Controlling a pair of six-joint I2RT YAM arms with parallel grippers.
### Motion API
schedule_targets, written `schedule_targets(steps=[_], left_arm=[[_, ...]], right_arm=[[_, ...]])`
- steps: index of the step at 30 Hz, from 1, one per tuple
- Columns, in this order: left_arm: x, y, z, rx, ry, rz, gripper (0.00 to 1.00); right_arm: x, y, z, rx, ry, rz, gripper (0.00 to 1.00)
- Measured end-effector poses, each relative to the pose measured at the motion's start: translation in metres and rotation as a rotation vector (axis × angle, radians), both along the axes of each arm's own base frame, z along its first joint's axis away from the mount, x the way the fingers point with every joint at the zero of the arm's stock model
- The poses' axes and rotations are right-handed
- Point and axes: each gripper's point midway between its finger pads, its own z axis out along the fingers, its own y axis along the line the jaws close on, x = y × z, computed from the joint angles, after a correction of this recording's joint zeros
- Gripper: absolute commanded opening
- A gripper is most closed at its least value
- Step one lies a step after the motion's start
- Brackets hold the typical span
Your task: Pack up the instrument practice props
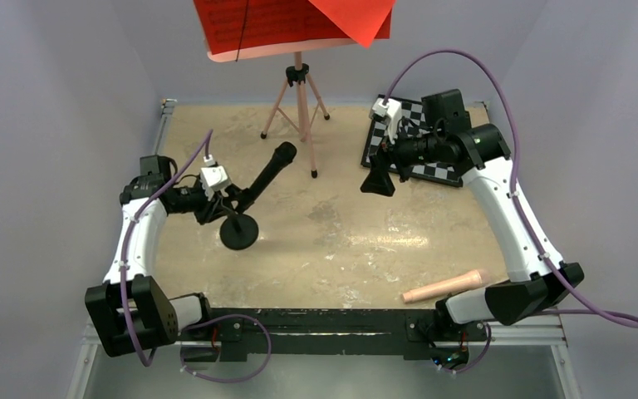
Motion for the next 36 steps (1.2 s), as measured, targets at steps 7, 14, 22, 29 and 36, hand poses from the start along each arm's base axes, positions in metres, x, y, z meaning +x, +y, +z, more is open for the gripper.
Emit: schedule_targets(steps=[7, 14, 22, 29, 36], left_arm=[[-0.012, -0.032, 0.004, -0.042, -0.033, -0.081, 0.00], [-0.036, -0.098, 0.019, -0.135, -0.039, -0.241, 0.00], [-0.035, -0.154, 0.014, -0.224, -0.046, -0.309, 0.00], [-0.026, -0.175, 0.004, -0.281, -0.060, -0.279, 0.00], [-0.030, -0.172, 0.002, -0.274, -0.107, -0.292, 0.05]], right_arm=[[-0.002, -0.006, -0.007, -0.025, 0.010, -0.008, 0.95], [-0.017, -0.022, -0.002, -0.008, 0.030, -0.039, 0.95], [-0.023, -0.042, -0.002, -0.005, 0.052, -0.101, 0.96], [-0.035, -0.051, -0.003, -0.015, 0.070, -0.129, 0.95], [-0.043, -0.054, -0.007, -0.034, 0.092, -0.124, 0.96]])
